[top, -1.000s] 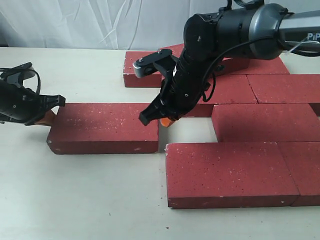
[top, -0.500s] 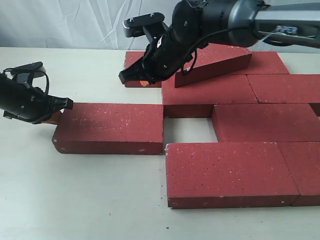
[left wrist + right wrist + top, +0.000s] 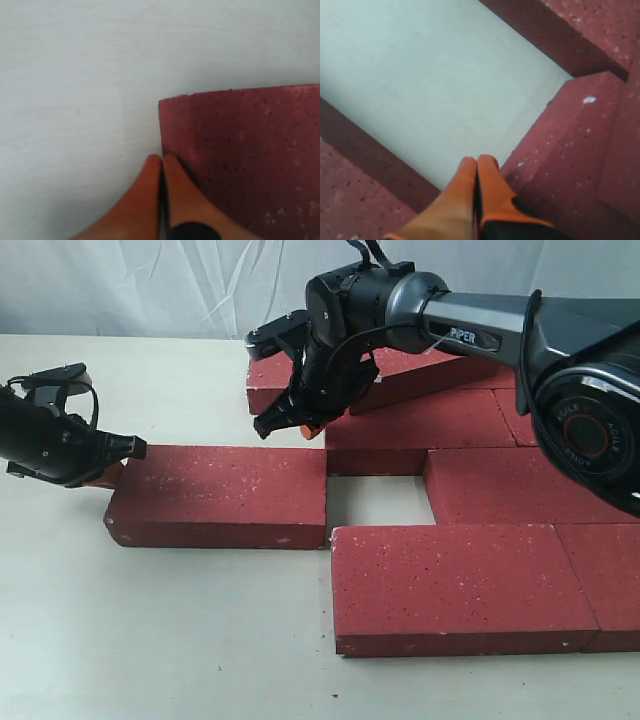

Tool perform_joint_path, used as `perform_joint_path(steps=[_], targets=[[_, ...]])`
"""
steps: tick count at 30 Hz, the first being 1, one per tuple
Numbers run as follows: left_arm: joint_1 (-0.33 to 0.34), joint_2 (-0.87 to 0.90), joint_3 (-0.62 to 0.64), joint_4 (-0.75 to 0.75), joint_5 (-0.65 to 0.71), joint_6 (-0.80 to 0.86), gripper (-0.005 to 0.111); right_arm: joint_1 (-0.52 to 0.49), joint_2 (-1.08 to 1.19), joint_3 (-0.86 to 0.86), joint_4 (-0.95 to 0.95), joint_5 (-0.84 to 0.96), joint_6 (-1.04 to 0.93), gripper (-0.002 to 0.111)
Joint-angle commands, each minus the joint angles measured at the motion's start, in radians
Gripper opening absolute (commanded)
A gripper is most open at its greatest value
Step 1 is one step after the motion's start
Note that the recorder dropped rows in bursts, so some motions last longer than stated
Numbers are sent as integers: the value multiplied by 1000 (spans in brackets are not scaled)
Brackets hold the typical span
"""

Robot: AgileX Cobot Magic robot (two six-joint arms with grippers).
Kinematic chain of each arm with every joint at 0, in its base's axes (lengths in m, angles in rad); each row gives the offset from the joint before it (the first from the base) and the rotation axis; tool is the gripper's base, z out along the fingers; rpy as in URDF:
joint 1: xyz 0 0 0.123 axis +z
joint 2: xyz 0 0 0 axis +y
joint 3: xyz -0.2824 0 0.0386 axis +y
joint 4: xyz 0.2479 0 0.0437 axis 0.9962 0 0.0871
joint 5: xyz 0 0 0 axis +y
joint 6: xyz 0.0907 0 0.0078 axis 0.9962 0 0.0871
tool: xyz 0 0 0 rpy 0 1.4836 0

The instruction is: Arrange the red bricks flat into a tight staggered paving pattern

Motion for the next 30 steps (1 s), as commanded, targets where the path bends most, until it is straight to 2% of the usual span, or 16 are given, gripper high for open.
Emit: perform_joint_path(steps=[1, 8, 19, 30], targets=[[-13, 3, -3, -10, 22, 3, 0, -5, -4, -9, 0, 53, 3, -1], [-13, 3, -3, 21, 88, 3, 0, -5, -4, -9, 29, 103, -6, -1], [7, -35, -3, 67, 80, -15, 0, -5, -4, -9, 128, 154, -8, -1], [8, -35, -3, 62, 74, -15, 0, -5, -39, -9, 76, 153, -8, -1]])
